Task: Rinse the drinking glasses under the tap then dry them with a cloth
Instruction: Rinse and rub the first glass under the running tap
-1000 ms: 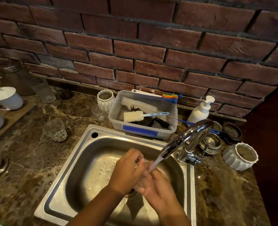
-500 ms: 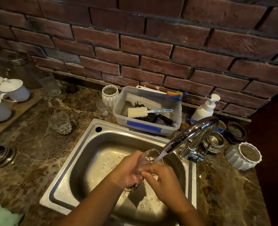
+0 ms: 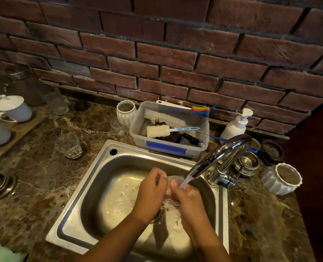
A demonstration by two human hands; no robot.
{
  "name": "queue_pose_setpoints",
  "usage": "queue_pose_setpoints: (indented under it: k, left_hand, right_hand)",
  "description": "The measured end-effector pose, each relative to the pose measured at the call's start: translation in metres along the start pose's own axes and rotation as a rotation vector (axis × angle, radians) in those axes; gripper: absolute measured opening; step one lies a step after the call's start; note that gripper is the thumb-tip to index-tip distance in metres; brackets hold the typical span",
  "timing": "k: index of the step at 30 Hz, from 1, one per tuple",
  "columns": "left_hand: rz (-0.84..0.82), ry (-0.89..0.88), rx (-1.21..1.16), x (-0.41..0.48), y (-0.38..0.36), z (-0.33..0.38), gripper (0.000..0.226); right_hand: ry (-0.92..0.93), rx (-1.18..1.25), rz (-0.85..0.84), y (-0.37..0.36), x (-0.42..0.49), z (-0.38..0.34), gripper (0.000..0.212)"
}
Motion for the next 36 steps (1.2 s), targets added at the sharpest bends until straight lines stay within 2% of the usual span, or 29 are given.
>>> queue_pose_setpoints:
  k: [2,5,7,9,12,15,17,20,21,23,24,26,28,31,33,34,36]
  left_hand:
    - [-0.05,0.358,-0.241,0.002,-0.005,-0.006,0.023]
    - [-0.21,0.847,-0.665,-0.001,-0.002,-0.01,0.028]
    - [-0.308,0.977,-0.773,-0.003,0.003,-0.005,0.029]
    - [-0.329,0.985,-0.759,-0.003,0.004,0.001,0.029]
    - [-0.232,0.904,-0.711,-0.003,0.0,0.005,0.026]
    - [-0.062,0.722,-0.487,-0.004,-0.006,0.004,0.028]
    - [0.045,0.465,-0.234,-0.002,-0.005,0.005,0.028]
    - [0.072,-0.025,0.15,-0.002,0.0,0.008,0.011]
    - [0.056,-0.125,0.213,-0.002,0.001,0.007,0.008]
    - [0.042,-0.183,0.176,-0.001,0.003,0.007,0.01]
    - [0.04,-0.152,0.104,0.0,0.004,0.007,0.012]
    - [0.014,0.038,-0.063,0.002,0.001,0.005,0.017]
    - [-0.05,0.364,-0.3,0.003,-0.003,0.002,0.024]
    - [-0.25,0.821,-0.62,0.004,0.0,0.001,0.027]
    - [-0.418,0.935,-0.655,0.003,0.004,0.006,0.025]
    - [-0.455,0.95,-0.646,0.002,0.004,0.009,0.026]
    - [-0.415,0.947,-0.631,0.001,0.003,0.011,0.028]
  right_hand:
    - [0.237,-0.386,-0.075,0.002,-0.003,-0.01,0.024]
    - [0.501,-0.785,-0.253,0.0,-0.013,-0.02,0.018]
    - [0.59,-0.961,-0.316,0.0,-0.019,-0.023,0.021]
    - [0.619,-0.968,-0.332,0.002,-0.02,-0.022,0.028]
    - [0.544,-0.855,-0.254,0.003,-0.014,-0.018,0.017]
    - [0.366,-0.659,-0.138,0.001,-0.006,-0.011,0.03]
    - [0.148,-0.345,-0.025,-0.001,-0.003,-0.005,0.031]
    - [-0.294,0.378,0.028,-0.005,-0.003,0.006,0.025]
    - [-0.355,0.507,0.026,-0.005,-0.003,0.007,0.024]
    - [-0.326,0.515,-0.019,-0.006,-0.002,0.007,0.028]
    - [-0.26,0.41,-0.027,-0.005,-0.002,0.007,0.031]
    - [-0.037,-0.006,0.006,-0.003,-0.001,-0.001,0.028]
    - [0.225,-0.4,-0.03,0.0,-0.004,-0.012,0.027]
    - [0.542,-0.805,-0.202,0.0,-0.015,-0.024,0.024]
    - [0.758,-1.116,-0.284,-0.004,-0.024,-0.029,0.02]
    - [0.825,-1.166,-0.309,-0.005,-0.029,-0.032,0.019]
    - [0.862,-1.144,-0.294,-0.002,-0.029,-0.031,0.021]
Point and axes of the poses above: each hand's wrist, its own x-axis towards the middle knuckle, its own y-axis out of the back of the hand, z = x × y, the point moved 3 cm from there along x, towards the middle knuckle, and after that the axes turned 5 degrees about z, right-handed, at the moved point
